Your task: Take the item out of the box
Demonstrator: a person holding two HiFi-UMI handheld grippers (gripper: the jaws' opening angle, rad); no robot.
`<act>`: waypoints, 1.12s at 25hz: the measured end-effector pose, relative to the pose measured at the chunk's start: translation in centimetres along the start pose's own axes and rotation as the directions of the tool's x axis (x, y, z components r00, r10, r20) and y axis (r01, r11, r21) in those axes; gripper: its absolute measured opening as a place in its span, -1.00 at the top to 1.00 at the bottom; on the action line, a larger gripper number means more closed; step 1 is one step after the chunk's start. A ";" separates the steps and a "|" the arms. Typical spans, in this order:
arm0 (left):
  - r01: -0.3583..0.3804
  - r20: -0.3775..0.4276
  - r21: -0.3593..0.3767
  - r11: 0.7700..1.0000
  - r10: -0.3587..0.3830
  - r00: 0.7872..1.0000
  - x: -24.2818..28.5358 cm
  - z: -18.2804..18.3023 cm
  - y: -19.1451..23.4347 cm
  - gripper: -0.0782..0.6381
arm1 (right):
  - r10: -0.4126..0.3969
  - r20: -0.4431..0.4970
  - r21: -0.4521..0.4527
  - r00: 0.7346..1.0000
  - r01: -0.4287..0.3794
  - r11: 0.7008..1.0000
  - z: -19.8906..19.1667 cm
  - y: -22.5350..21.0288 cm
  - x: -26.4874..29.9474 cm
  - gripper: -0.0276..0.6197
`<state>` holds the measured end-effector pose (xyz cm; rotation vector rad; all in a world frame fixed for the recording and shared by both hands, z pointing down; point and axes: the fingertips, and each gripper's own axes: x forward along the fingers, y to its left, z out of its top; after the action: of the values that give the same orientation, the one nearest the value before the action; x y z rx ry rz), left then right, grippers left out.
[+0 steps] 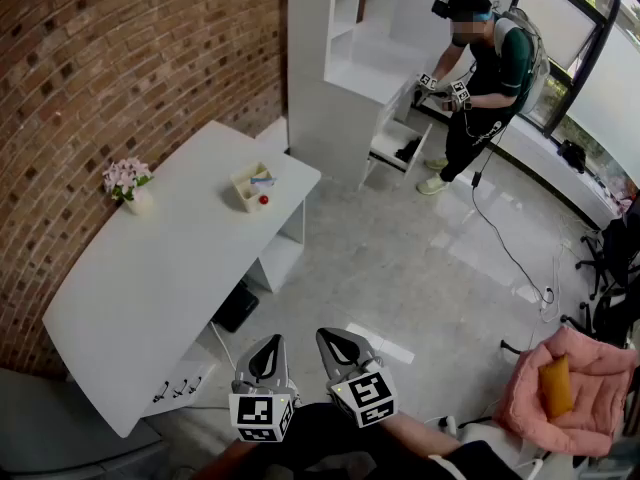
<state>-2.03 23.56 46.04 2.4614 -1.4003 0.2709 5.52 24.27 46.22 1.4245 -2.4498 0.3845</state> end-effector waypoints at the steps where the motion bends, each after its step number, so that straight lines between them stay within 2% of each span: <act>1: 0.000 0.001 0.000 1.000 0.000 1.000 0.1 0.0 0.1 0.77 | -0.001 -0.001 -0.002 1.000 0.001 1.000 0.0 -0.1 0.1 0.91; 11: 0.000 0.007 0.000 1.000 0.000 1.000 0.4 0.3 0.8 0.77 | 0.001 0.001 -0.011 1.000 -0.001 1.000 0.4 0.0 0.9 0.91; 17: 0.002 0.019 -0.001 1.000 -0.002 1.000 0.3 0.6 1.6 0.77 | 0.017 0.007 0.027 1.000 -0.017 0.999 0.8 0.5 1.6 0.91; 28: 0.055 0.028 0.004 0.998 -0.055 0.998 -0.6 0.8 3.8 0.77 | -0.043 0.019 0.036 0.999 0.042 0.998 1.5 2.4 3.1 0.91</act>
<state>-5.63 21.89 45.70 2.5118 -1.3412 0.2281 1.81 22.41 45.72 1.4995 -2.4358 0.4087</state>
